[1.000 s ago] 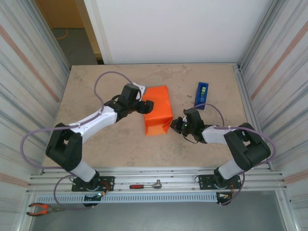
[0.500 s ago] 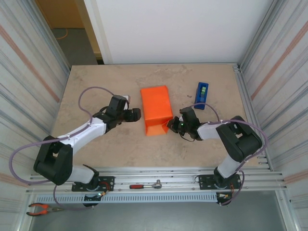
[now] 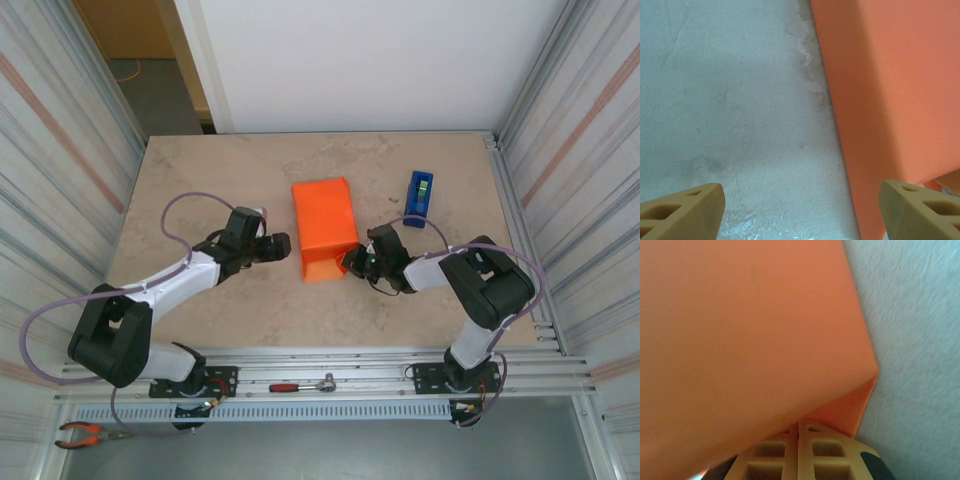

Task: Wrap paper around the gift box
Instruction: Fold the wrapping paper for the gift box.

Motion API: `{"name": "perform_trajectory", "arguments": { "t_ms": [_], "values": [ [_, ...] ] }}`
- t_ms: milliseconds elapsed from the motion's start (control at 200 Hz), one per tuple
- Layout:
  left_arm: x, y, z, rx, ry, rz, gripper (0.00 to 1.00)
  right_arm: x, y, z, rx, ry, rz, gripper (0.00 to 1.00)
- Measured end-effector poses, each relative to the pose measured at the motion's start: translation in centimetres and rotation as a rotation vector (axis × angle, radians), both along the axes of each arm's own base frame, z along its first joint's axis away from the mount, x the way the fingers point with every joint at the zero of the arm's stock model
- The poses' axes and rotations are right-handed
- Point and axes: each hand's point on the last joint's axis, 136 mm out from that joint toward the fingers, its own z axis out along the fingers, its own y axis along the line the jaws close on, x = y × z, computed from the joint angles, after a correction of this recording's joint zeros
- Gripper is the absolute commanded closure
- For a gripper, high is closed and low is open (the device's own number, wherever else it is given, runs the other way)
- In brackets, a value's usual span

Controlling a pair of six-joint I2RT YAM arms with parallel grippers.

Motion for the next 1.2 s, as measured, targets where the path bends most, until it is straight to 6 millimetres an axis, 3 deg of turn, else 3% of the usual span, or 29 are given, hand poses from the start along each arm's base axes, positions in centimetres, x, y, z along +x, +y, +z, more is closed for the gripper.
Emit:
{"name": "perform_trajectory", "arguments": {
  "t_ms": [220,451,616,927,1198],
  "values": [
    [-0.5,0.1,-0.2,-0.024,0.012,0.018,0.21,-0.4,0.4,0.1,-0.004,-0.021,-0.007,1.0],
    [-1.7,-0.2,-1.2,-0.082,0.043,0.014,0.44,-1.3,0.5,0.2,-0.01,-0.002,0.006,1.0],
    [-3.3,-1.4,-2.5,-0.105,0.066,-0.028,0.42,-1.3,0.1,0.9,-0.011,0.0,0.002,1.0],
    [-5.3,-6.0,-2.2,-0.126,0.034,-0.14,0.38,-1.4,-0.4,0.7,-0.012,0.024,0.0,1.0],
    [-6.1,-6.7,-3.5,-0.068,0.031,-0.114,0.41,-1.5,-0.3,0.7,-0.011,0.023,0.008,1.0]
  ]
}}
